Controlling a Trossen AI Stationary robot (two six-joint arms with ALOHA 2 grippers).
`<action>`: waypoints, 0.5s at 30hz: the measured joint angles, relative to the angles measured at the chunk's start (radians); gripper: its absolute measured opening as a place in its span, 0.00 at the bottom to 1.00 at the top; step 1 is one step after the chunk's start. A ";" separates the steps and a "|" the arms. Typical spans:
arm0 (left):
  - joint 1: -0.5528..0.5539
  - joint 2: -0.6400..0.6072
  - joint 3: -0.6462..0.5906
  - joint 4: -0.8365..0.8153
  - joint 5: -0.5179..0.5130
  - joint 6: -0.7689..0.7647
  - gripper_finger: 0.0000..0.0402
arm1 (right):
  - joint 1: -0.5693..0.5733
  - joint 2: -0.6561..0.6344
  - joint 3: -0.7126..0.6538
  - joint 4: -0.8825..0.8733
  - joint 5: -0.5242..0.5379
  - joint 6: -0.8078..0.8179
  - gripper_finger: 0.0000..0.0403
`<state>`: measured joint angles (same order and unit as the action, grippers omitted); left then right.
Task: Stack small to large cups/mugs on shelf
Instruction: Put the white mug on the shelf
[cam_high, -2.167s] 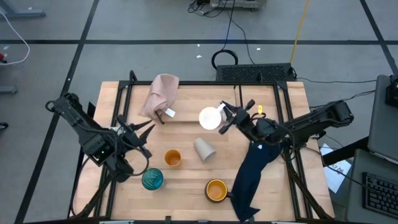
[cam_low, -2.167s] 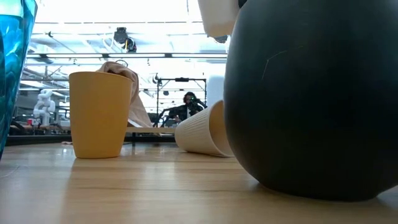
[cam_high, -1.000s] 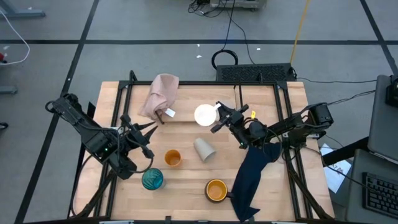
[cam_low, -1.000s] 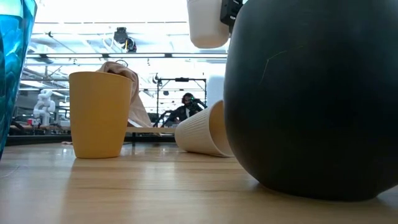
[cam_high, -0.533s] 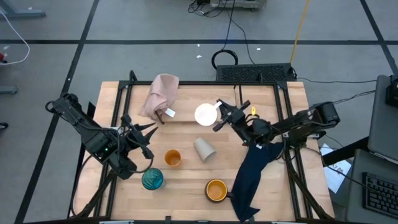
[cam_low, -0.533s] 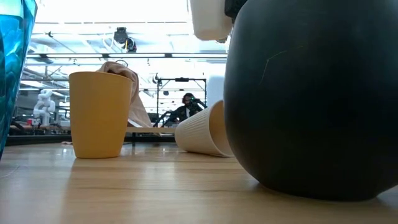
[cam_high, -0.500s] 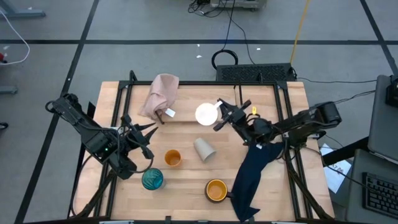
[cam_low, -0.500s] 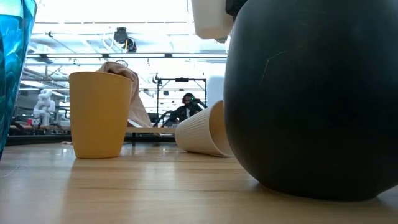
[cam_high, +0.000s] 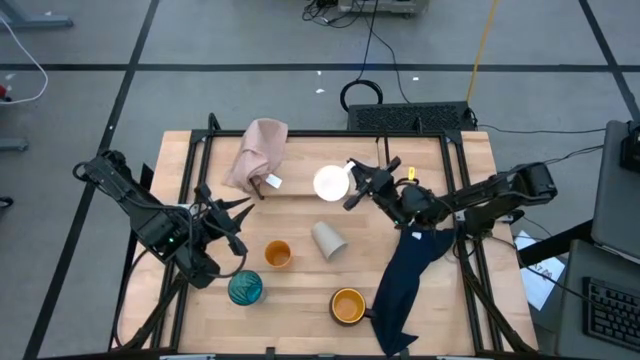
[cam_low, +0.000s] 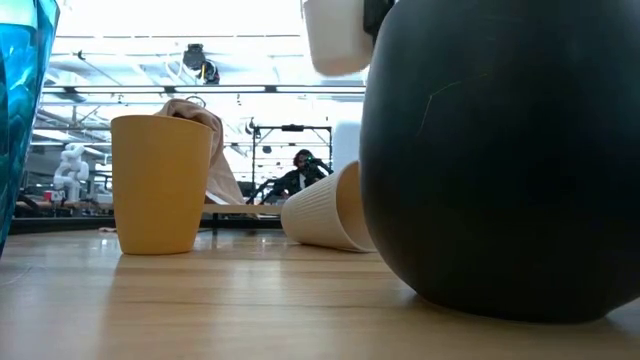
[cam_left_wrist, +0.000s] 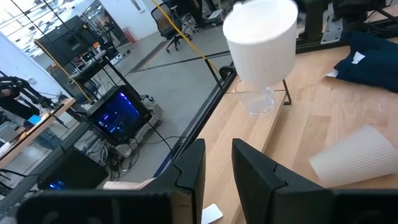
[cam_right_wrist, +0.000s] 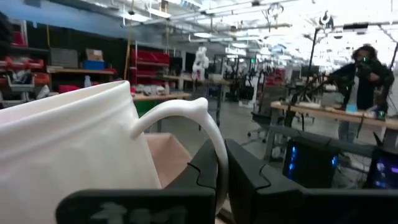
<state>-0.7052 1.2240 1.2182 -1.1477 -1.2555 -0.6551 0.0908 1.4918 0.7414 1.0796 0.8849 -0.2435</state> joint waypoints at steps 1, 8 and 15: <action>0.000 0.000 0.000 0.000 0.000 -0.001 0.20 | -0.006 0.016 0.000 0.009 0.001 0.020 0.01; 0.000 0.000 0.000 0.000 0.005 -0.005 0.20 | -0.019 0.167 0.000 0.191 0.049 0.051 0.01; 0.000 0.000 0.000 0.000 0.013 -0.005 0.20 | -0.015 0.275 0.000 0.366 0.115 0.004 0.01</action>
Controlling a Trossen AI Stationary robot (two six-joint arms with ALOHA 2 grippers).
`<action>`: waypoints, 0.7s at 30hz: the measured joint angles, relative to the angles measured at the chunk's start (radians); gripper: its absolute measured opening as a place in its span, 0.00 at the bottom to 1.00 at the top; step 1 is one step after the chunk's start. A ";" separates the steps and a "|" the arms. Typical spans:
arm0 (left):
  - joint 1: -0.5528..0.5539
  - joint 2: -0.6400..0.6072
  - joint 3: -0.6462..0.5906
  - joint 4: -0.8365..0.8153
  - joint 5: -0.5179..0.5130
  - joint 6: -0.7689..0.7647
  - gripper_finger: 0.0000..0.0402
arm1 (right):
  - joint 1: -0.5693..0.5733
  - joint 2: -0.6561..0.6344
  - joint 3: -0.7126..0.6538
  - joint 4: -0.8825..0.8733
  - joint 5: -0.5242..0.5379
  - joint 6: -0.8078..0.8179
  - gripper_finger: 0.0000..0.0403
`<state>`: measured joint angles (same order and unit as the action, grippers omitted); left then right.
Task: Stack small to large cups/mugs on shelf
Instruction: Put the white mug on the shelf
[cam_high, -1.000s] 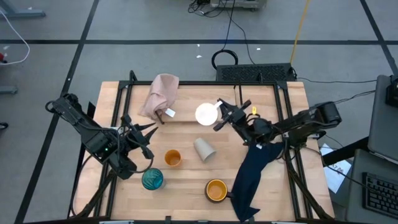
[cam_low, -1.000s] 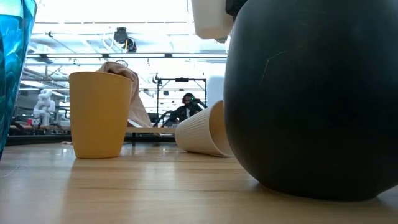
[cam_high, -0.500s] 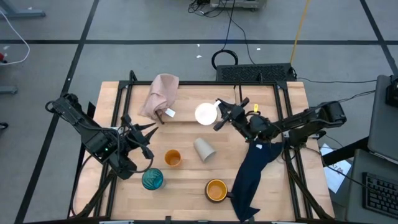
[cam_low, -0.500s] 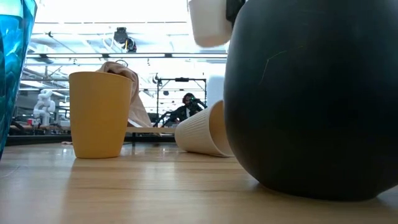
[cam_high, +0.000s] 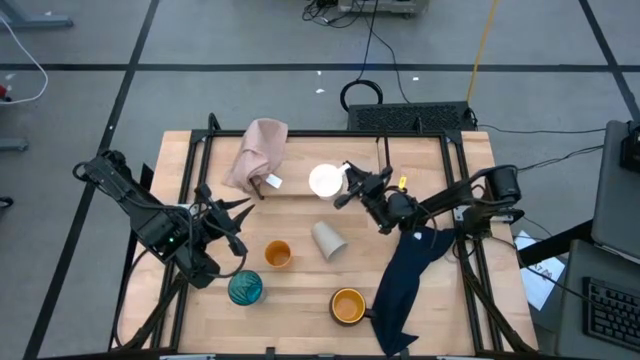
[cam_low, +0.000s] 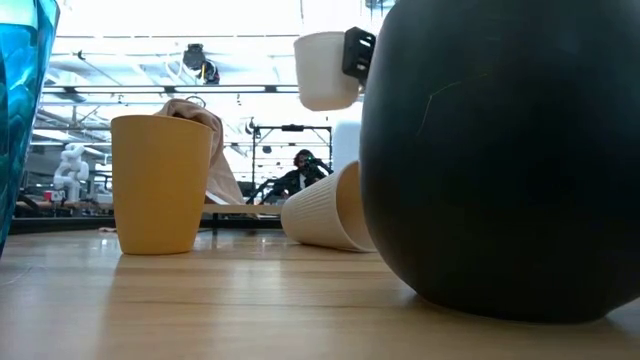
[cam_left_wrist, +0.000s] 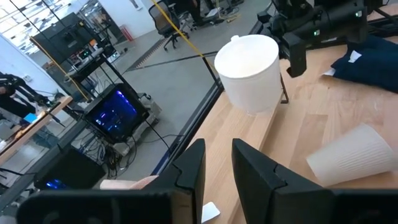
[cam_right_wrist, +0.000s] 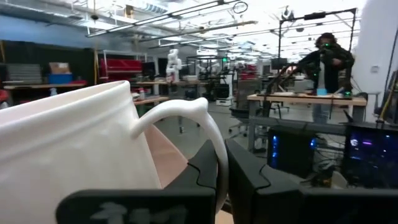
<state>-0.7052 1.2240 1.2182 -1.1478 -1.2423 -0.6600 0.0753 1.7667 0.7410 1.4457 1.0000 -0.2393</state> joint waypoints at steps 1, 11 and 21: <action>0.000 0.000 0.000 0.000 0.000 0.000 0.20 | 0.001 0.009 0.000 0.008 0.014 0.003 0.01; 0.000 0.000 0.000 -0.003 0.009 0.001 0.20 | 0.001 0.074 0.000 0.003 0.052 0.088 0.01; 0.000 0.000 0.000 -0.004 0.011 0.001 0.20 | -0.003 0.076 0.000 -0.097 0.024 0.246 0.01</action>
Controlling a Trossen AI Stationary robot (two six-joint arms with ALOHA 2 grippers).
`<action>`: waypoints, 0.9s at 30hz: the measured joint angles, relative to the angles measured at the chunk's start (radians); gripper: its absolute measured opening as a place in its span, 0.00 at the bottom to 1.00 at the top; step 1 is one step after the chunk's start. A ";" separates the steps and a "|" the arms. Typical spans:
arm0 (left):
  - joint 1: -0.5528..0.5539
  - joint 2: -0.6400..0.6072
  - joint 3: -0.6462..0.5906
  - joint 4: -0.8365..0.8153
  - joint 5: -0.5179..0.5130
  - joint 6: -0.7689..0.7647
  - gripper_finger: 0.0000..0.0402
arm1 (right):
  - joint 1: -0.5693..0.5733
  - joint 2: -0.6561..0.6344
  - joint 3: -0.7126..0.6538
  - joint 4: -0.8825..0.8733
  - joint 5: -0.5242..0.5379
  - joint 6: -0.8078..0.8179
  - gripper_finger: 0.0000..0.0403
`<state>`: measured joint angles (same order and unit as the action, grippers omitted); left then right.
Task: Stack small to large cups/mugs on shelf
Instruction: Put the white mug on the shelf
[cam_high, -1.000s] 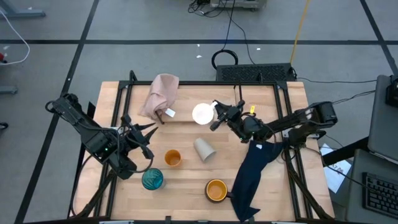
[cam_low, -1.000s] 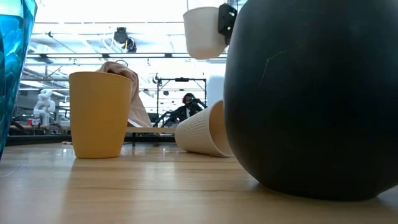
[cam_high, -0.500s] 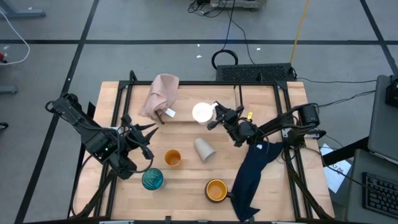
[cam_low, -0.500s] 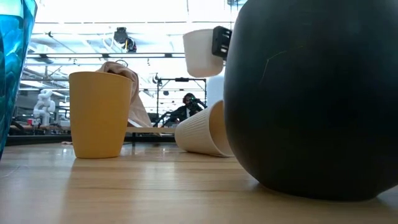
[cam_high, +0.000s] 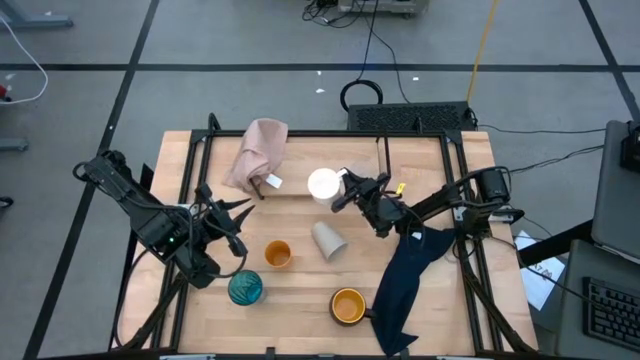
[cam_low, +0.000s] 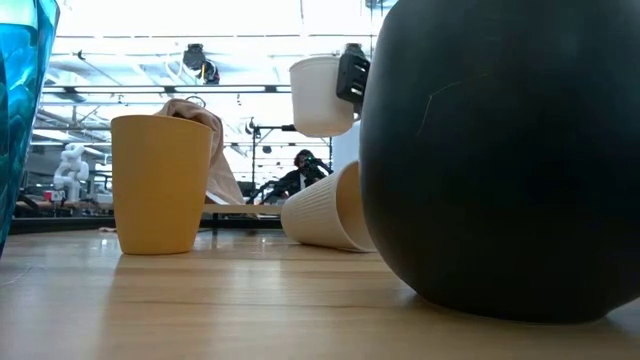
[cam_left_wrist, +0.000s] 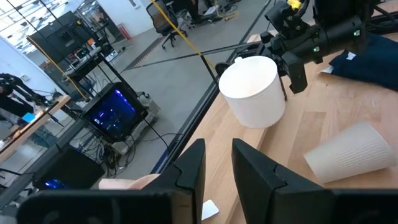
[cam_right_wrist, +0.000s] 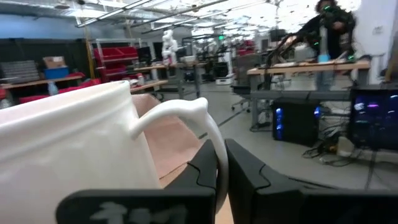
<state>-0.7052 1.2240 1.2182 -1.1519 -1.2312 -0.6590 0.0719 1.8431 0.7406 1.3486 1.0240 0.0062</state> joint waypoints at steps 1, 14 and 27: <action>0.000 0.000 0.000 0.000 0.000 0.000 0.20 | -0.001 0.000 0.000 -0.002 -0.008 0.010 0.01; 0.000 0.000 0.000 0.000 0.000 0.000 0.20 | -0.001 0.000 0.000 -0.042 -0.039 0.081 0.01; 0.000 0.000 0.000 0.000 0.000 0.000 0.20 | -0.023 0.108 0.049 -0.029 -0.059 0.099 0.01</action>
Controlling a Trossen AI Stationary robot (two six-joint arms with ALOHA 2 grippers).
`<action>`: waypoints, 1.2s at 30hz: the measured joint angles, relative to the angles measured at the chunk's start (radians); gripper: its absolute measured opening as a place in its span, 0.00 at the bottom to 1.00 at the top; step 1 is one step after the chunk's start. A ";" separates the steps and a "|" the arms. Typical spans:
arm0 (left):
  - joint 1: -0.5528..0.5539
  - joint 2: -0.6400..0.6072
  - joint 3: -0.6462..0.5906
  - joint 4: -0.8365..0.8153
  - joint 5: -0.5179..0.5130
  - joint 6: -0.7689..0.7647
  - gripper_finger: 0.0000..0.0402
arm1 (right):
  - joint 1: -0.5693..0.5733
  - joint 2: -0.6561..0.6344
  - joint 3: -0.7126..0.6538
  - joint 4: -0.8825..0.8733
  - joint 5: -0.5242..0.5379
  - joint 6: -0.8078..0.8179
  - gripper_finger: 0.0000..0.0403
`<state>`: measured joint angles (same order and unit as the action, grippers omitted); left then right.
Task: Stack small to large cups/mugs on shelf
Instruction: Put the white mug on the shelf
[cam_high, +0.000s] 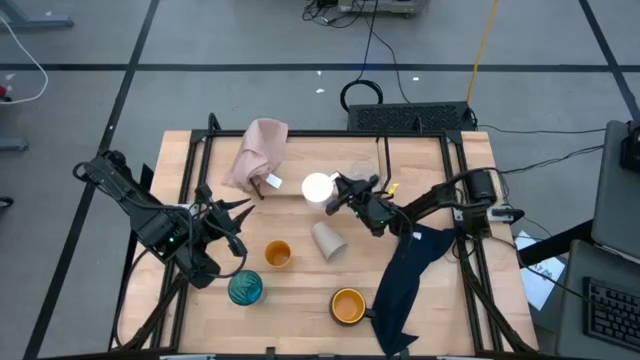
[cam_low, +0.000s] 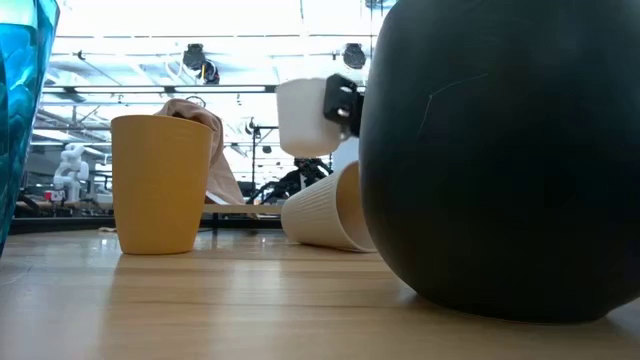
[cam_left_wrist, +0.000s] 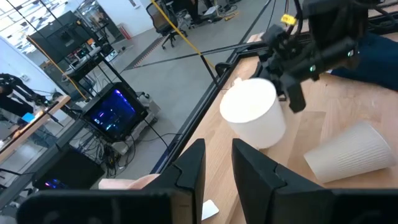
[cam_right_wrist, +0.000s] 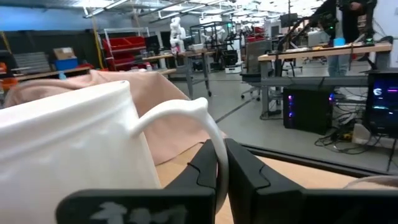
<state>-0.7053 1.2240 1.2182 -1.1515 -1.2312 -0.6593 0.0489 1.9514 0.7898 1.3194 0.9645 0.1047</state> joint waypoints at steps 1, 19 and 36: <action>0.000 0.000 0.000 0.000 0.000 0.000 0.20 | -0.003 0.018 0.018 0.000 -0.001 0.000 0.01; 0.000 0.000 -0.066 0.002 0.025 -0.033 0.20 | 0.010 0.108 0.108 0.047 0.120 -0.171 0.01; 0.000 0.000 -0.079 0.090 0.018 0.079 0.20 | 0.010 0.108 0.108 -0.003 0.335 -0.151 0.01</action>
<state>-0.7055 1.2236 1.1397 -1.0613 -1.2129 -0.5798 0.0590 2.0598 0.8978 1.3164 1.2997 -0.0460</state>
